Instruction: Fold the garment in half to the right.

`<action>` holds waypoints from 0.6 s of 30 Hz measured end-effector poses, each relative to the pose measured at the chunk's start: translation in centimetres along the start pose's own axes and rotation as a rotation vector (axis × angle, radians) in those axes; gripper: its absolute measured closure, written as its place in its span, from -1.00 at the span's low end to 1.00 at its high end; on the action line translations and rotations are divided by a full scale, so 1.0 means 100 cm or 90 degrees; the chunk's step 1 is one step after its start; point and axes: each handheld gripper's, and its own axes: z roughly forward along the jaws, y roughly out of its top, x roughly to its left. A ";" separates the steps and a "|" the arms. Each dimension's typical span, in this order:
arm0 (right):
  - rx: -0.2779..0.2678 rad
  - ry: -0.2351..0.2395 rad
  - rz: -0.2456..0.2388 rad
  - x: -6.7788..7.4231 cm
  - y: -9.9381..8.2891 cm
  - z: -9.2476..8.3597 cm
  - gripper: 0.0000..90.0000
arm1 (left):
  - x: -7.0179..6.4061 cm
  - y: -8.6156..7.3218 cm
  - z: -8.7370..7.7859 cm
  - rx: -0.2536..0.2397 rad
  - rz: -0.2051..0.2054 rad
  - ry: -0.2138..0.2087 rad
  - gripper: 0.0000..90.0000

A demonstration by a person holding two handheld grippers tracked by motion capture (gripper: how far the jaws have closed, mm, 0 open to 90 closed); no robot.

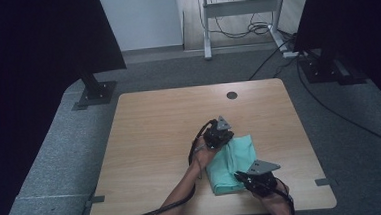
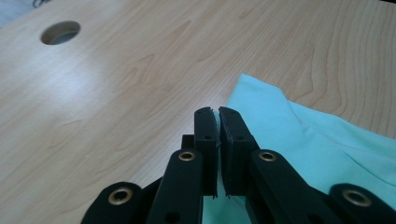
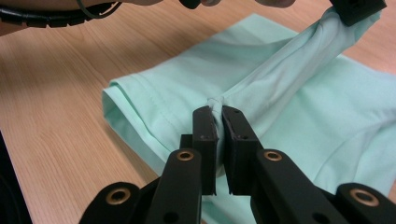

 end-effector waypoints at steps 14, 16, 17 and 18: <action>0.044 -0.009 0.010 -0.005 -0.019 0.013 0.86 | 0.004 -0.015 0.021 0.032 -0.020 -0.021 0.89; 0.046 -0.012 0.006 -0.003 -0.018 0.015 0.86 | 0.005 -0.016 0.020 0.036 -0.016 -0.023 0.89; 0.045 -0.010 0.007 -0.002 -0.017 0.017 0.86 | 0.006 -0.017 0.020 0.035 -0.017 -0.024 0.89; 0.044 -0.008 0.006 0.000 -0.016 0.018 0.86 | 0.007 -0.017 0.018 0.038 -0.015 -0.025 0.89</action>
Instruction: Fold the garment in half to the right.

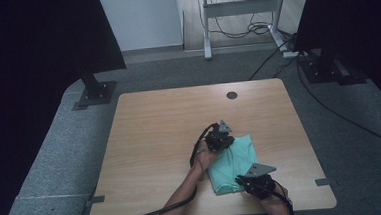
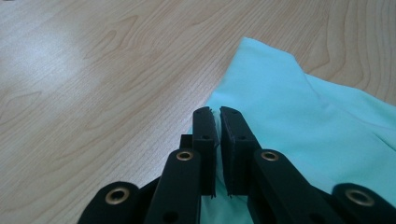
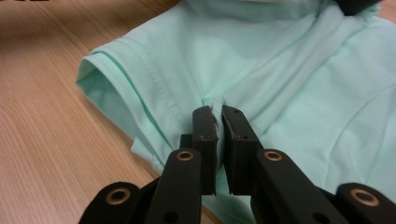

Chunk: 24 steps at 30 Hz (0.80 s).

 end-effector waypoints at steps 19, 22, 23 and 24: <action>0.001 0.037 -0.034 0.033 0.030 0.037 0.85 | 0.023 -0.025 -0.029 0.008 -0.028 0.013 0.89; 0.002 0.036 -0.034 0.034 0.031 0.038 0.85 | 0.023 -0.026 -0.030 0.007 -0.022 0.015 0.89; 0.001 0.036 -0.032 0.034 0.031 0.037 0.85 | 0.023 -0.026 -0.030 0.004 -0.018 0.020 0.89; -0.001 0.037 -0.029 0.034 0.031 0.037 0.85 | 0.022 -0.025 -0.030 0.003 -0.014 0.025 0.89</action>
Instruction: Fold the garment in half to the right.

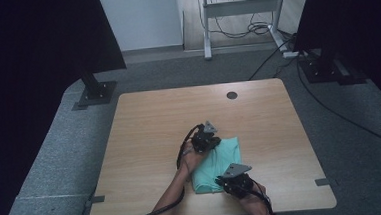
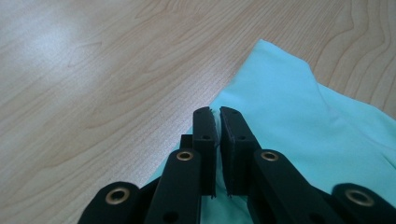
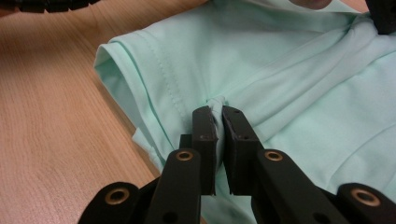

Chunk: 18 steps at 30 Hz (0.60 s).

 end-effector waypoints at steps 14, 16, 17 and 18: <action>-0.035 0.001 -0.001 -0.006 0.006 -0.025 0.85 | -0.009 0.018 -0.010 -0.040 0.031 0.013 0.91; -0.039 -0.001 -0.002 -0.007 0.007 -0.030 0.86 | -0.011 0.022 -0.011 -0.048 0.032 0.012 0.91; -0.041 -0.001 -0.004 -0.008 0.007 -0.032 0.85 | -0.013 0.024 -0.012 -0.051 0.036 0.010 0.91; -0.042 -0.003 -0.003 -0.008 0.008 -0.035 0.86 | -0.013 0.026 -0.013 -0.055 0.037 0.010 0.91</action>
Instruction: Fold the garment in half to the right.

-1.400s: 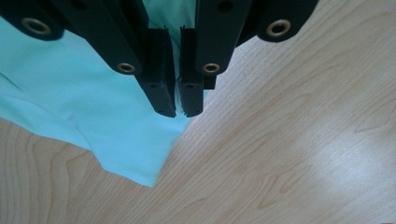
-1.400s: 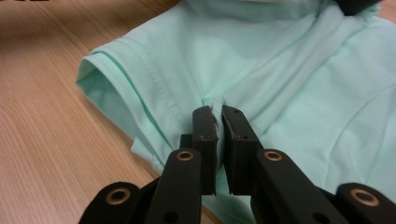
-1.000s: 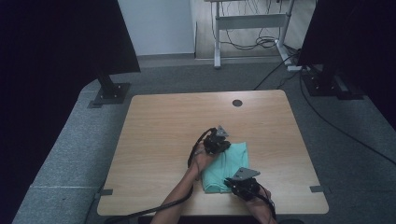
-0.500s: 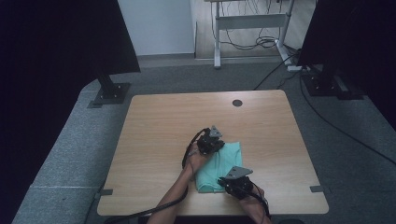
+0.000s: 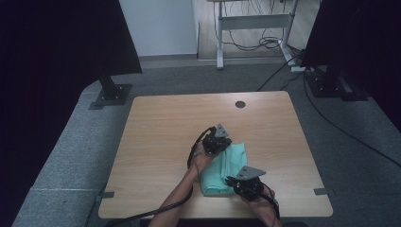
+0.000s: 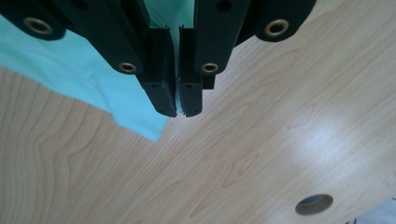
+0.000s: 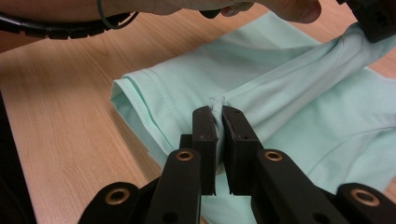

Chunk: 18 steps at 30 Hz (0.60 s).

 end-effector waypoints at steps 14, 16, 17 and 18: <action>0.002 -0.021 0.011 -0.020 -0.012 -0.023 0.85 | -0.008 0.008 0.014 -0.014 0.011 0.011 0.90; 0.004 -0.022 0.014 -0.024 -0.016 -0.023 0.85 | -0.010 0.007 0.018 -0.013 0.014 0.012 0.90; 0.006 -0.022 0.019 -0.027 -0.020 -0.024 0.85 | -0.011 0.007 0.020 -0.015 0.014 0.012 0.89; 0.007 -0.023 0.022 -0.029 -0.023 -0.024 0.85 | -0.012 0.007 0.022 -0.014 0.014 0.012 0.89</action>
